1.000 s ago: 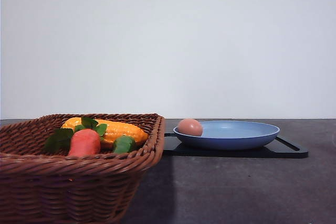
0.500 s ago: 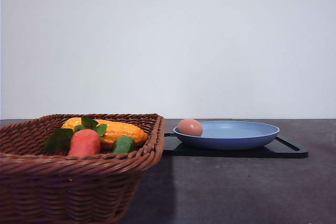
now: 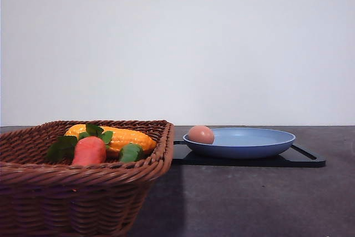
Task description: Transfer egg from basket to plate and serve
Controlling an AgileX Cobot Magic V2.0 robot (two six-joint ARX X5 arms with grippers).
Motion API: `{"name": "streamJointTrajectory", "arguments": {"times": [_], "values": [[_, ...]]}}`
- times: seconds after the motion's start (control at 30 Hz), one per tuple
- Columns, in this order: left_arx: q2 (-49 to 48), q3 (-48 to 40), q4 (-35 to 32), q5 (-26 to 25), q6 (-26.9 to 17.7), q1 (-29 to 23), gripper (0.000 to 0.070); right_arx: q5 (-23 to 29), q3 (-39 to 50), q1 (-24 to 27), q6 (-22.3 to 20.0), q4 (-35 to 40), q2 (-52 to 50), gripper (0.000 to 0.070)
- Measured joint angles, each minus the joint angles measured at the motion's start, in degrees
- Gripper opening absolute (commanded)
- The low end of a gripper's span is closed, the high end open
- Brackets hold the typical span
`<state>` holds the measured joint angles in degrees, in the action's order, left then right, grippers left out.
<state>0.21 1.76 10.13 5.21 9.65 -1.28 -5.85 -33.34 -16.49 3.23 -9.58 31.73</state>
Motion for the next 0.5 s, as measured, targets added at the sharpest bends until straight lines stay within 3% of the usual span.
{"name": "streamJointTrajectory", "arguments": {"times": [0.5], "values": [[0.00, 0.00, 0.00, -0.04, 0.00, 0.00, 0.0000, 0.00, 0.00, 0.02, 0.02, 0.00, 0.00, 0.0000]]}}
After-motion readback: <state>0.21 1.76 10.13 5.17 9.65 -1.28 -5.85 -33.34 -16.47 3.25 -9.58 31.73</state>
